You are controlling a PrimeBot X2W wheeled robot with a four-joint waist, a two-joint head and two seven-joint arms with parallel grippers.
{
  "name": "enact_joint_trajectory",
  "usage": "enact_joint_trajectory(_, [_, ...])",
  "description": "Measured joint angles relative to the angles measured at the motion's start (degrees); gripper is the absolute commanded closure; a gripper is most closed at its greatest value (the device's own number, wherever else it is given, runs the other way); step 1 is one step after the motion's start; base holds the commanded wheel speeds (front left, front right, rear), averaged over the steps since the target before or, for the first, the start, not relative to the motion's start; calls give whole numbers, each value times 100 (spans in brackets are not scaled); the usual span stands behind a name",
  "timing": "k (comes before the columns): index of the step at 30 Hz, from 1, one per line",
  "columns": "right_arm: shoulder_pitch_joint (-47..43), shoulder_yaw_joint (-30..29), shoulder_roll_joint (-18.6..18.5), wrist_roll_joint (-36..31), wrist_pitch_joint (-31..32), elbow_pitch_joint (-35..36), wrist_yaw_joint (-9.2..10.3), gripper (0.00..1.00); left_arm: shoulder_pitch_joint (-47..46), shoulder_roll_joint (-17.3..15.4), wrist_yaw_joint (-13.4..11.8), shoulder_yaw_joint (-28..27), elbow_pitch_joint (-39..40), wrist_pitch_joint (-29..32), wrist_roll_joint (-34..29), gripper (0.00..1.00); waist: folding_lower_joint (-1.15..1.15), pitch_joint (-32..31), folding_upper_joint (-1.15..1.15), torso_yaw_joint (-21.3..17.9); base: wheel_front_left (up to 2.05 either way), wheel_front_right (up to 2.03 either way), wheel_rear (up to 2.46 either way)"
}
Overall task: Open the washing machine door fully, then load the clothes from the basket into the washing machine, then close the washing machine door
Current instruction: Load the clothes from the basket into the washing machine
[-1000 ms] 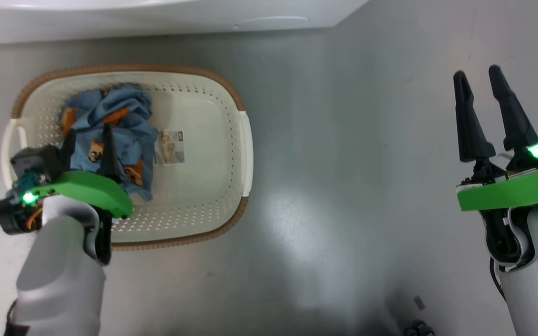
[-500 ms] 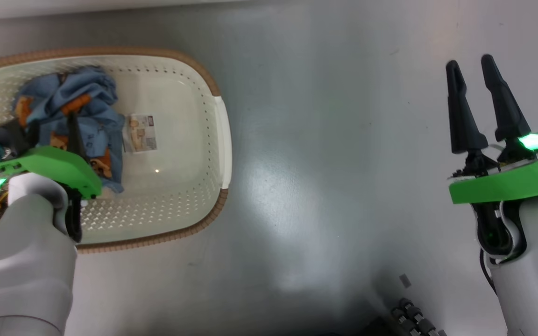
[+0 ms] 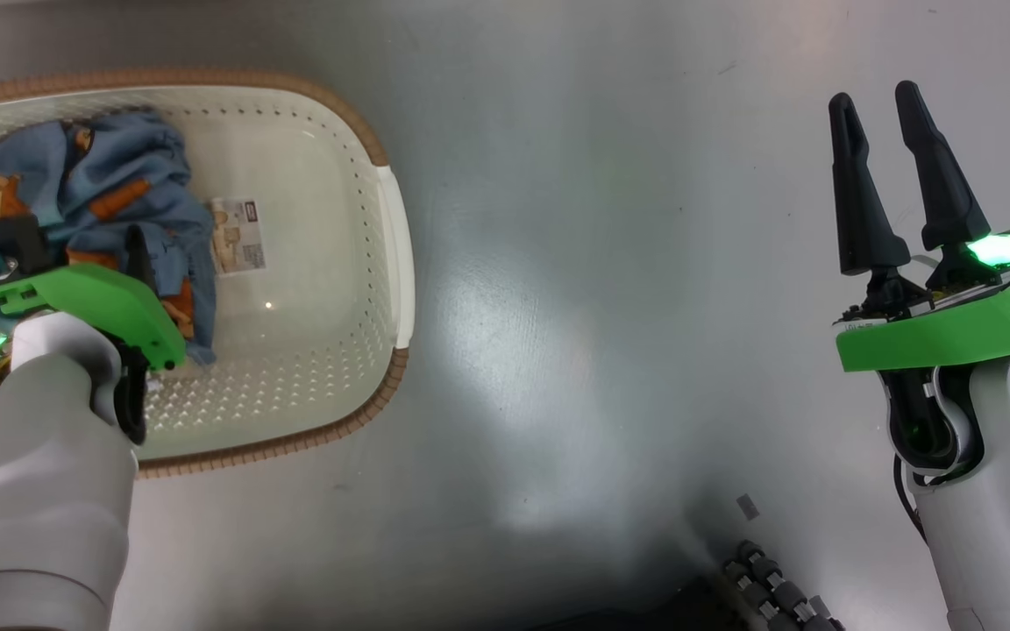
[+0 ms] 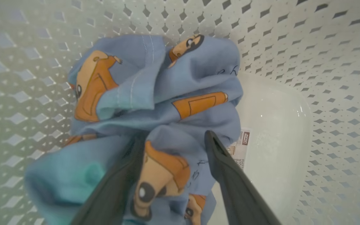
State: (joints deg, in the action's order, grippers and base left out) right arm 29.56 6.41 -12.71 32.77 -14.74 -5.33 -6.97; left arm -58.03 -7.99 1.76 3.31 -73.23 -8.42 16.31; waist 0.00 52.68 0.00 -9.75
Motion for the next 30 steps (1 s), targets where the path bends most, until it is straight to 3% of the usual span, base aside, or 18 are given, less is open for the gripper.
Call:
enact_joint_trajectory(9, [4,2,9,0,0,-25,0,0,-4,-36,0,169,-67,522,-11,0,0,5,0,-34,0,0,0])
enact_joint_trajectory(10, [4,2,9,0,0,-25,0,0,-4,-41,1,163,-68,533,-1,45,0,-1,0,-33,0,0,0])
enact_joint_trajectory(11, [4,2,9,0,0,-25,0,0,-4,-44,2,164,-69,533,8,62,0,-5,0,-31,0,0,0])
enact_joint_trajectory(12, [4,2,9,0,0,-25,0,0,-4,-48,10,174,-69,532,9,100,0,-6,0,-29,0,0,0])
enact_joint_trajectory(22, [3,1,9,1,0,-44,0,0,-4,-51,105,185,-88,360,104,100,0,-92,0,-1,0,0,0])
enact_joint_trajectory(30, [-1,1,19,1,0,-70,0,0,25,-10,212,298,-88,-224,110,100,0,-282,0,25,0,0,0])
